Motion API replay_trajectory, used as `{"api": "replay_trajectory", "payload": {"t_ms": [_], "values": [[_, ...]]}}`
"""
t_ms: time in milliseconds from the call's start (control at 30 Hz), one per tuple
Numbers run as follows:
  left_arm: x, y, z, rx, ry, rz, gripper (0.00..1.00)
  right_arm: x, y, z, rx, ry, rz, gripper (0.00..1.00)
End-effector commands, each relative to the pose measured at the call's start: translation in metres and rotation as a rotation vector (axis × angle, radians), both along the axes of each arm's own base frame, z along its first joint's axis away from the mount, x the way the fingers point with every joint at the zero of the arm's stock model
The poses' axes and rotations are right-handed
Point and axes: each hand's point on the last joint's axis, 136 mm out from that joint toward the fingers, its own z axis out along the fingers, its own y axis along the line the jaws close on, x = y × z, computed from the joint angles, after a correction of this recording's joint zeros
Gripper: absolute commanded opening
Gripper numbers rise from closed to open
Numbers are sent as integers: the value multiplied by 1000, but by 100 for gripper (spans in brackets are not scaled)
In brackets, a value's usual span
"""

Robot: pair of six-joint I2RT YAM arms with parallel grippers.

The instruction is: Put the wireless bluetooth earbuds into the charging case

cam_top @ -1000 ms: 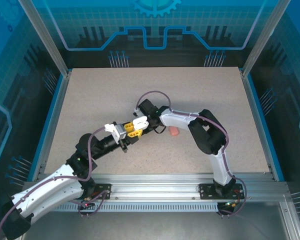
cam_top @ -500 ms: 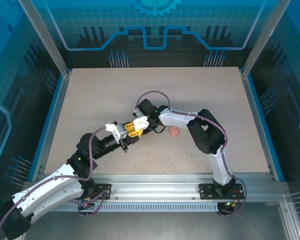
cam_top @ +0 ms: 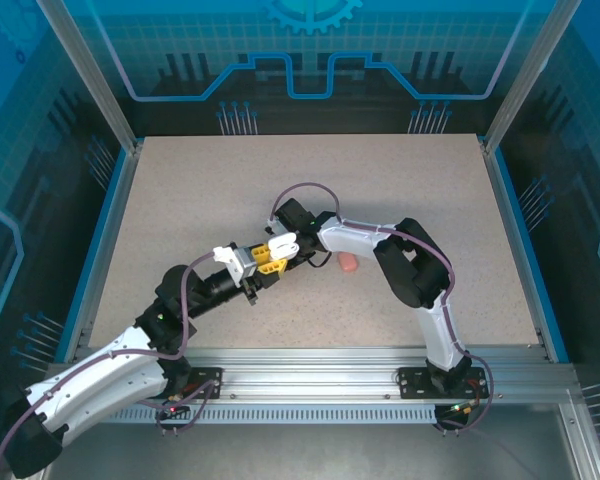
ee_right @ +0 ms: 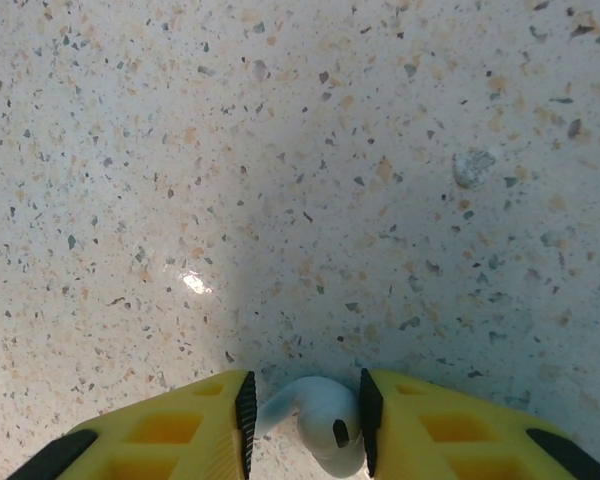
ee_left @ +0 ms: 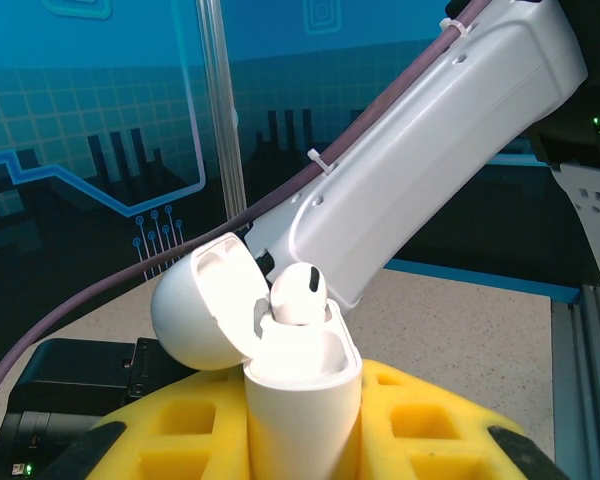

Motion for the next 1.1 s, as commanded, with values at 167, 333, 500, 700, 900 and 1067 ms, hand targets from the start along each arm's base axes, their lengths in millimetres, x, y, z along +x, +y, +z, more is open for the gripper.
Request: {"api": "replay_trajectory", "payload": {"t_ms": [167, 333, 500, 700, 900, 1067], "values": [[0, 2, 5, -3, -25, 15, 0, -26, -7, -14, -71, 52, 44, 31], [0, 2, 4, -2, -24, 14, 0, -28, -8, -15, -78, 54, 49, 27], [0, 3, 3, -1, -23, 17, 0, -29, -9, -12, -73, 52, 45, 23], [0, 3, 3, 0, -21, 17, 0, -28, -10, 0, -52, 27, 33, 22], [0, 3, 0, -5, -7, 16, 0, -23, -19, 24, -11, -25, 0, 21], [2, 2, -12, -29, 47, 16, 0, -19, -46, 56, 11, -106, -47, 21]]}}
